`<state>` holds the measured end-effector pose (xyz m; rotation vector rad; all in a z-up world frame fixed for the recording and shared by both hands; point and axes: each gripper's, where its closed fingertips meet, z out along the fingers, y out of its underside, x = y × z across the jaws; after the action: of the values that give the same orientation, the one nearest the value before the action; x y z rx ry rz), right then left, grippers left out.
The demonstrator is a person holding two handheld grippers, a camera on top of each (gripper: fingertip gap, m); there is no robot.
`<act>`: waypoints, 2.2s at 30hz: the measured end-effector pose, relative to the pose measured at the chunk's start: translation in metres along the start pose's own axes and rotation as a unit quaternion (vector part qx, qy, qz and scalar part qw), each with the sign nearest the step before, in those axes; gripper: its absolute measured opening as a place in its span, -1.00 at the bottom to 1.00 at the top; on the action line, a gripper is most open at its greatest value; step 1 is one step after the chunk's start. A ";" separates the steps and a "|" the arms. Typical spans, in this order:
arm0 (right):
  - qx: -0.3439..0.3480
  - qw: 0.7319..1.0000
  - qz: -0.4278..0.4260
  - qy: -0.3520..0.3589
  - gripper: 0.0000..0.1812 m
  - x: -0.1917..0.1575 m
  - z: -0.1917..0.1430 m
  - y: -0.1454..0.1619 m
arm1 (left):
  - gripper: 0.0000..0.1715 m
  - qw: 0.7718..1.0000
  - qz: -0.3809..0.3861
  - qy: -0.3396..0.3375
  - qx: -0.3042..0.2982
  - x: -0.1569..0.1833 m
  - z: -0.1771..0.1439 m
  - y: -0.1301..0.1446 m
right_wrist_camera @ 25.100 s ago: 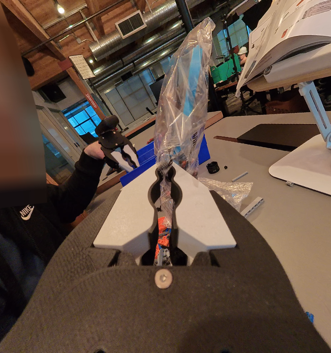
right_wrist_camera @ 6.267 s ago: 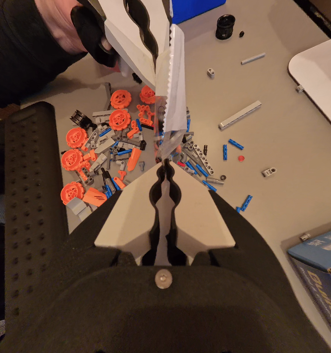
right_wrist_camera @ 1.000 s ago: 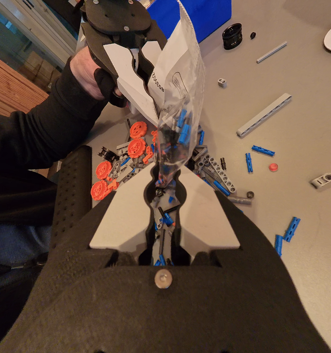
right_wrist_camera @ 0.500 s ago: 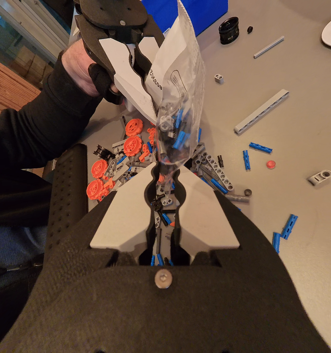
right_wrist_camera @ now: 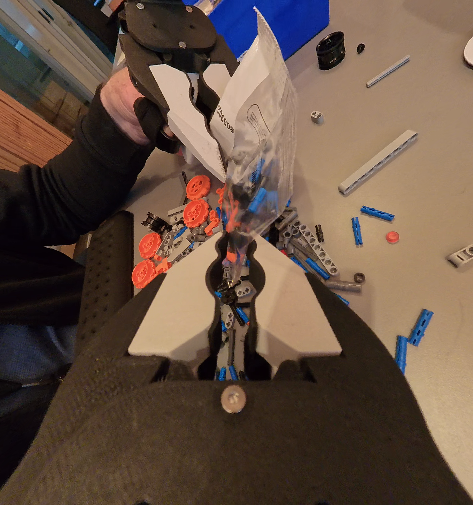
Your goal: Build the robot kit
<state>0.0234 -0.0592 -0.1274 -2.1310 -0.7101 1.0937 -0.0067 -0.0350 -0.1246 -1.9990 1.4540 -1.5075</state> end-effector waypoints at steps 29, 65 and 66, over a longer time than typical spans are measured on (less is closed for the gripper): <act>0.013 1.000 -0.020 -0.004 -0.88 -0.005 0.000 -0.004 | -0.92 0.998 0.066 -0.014 -0.004 0.009 -0.003 -0.003; 0.013 1.000 -0.019 -0.009 -0.97 -0.005 0.002 0.000 | -0.86 0.996 0.076 -0.020 -0.032 0.011 -0.001 0.008; 0.008 1.000 -0.021 -0.006 -0.96 -0.004 0.003 0.002 | -0.85 0.996 0.077 -0.023 -0.032 0.011 -0.002 0.008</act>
<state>0.0193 -0.0624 -0.1276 -2.0887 -0.7457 1.0877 -0.0129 -0.0468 -0.1225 -1.8935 1.6164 -1.3602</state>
